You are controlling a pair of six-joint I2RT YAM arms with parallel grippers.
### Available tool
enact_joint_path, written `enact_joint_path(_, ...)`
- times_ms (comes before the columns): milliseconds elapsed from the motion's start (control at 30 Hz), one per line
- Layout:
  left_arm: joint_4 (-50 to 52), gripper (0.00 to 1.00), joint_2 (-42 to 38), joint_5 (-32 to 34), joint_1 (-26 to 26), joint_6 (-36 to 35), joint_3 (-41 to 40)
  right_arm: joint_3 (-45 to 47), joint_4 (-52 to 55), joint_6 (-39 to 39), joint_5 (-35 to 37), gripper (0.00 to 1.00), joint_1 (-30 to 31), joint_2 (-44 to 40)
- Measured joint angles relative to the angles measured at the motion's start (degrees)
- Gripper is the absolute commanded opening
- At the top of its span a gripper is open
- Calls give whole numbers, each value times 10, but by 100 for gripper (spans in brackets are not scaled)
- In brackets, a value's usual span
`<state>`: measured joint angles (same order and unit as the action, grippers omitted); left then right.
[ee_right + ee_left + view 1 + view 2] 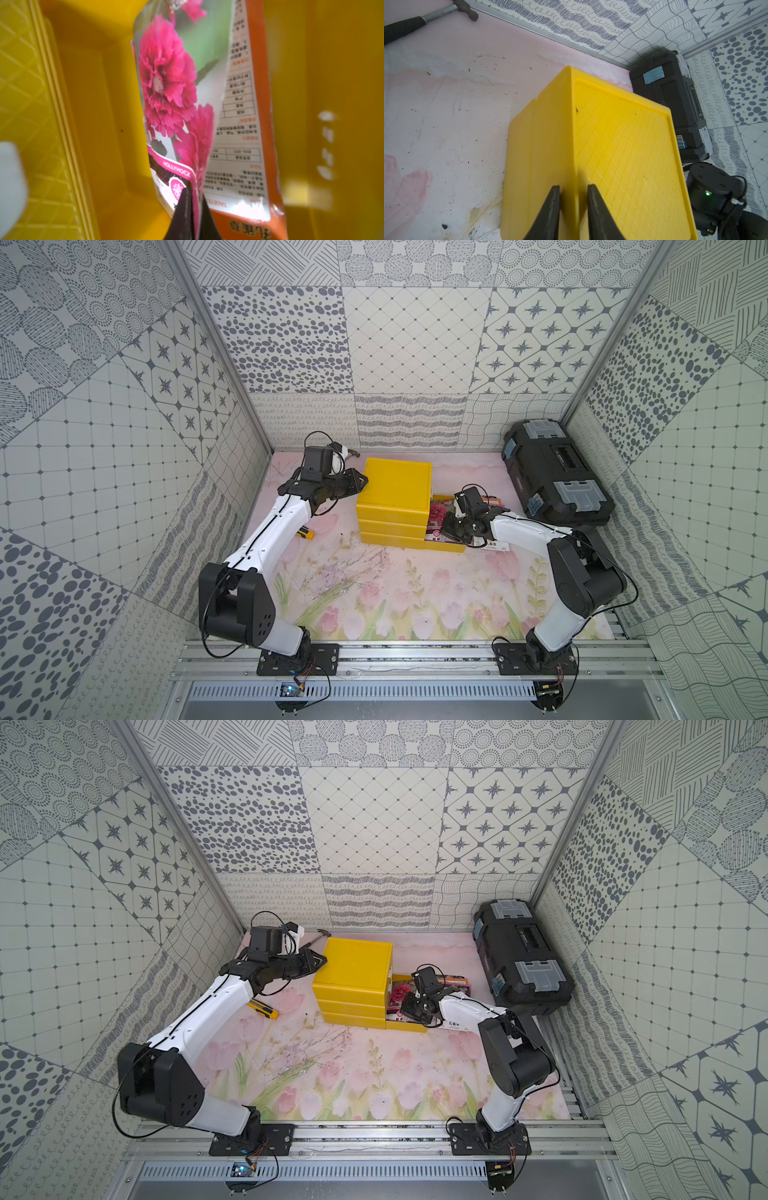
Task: Take the seed bags out of the drawer
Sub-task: Pick up the seed packet from the drawer, then place the seed packet at the center of the board.
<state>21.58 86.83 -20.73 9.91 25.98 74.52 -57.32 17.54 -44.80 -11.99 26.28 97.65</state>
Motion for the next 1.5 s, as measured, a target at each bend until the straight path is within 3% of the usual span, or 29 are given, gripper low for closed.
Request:
enact_joint_path(533,0,25,0,0,0,0,0,-50,92,82,-10,0,-36,-56)
enact_joint_path(1100,0,25,0,0,0,0,0,-59,154,159,-64,0,-193,-173)
enact_joint_path(1300,0,25,0,0,0,0,0,-58,167,181,-83,0,-253,-174)
enact_joint_path(1500,0,25,0,0,0,0,0,-40,165,199,-96,0,-278,-120)
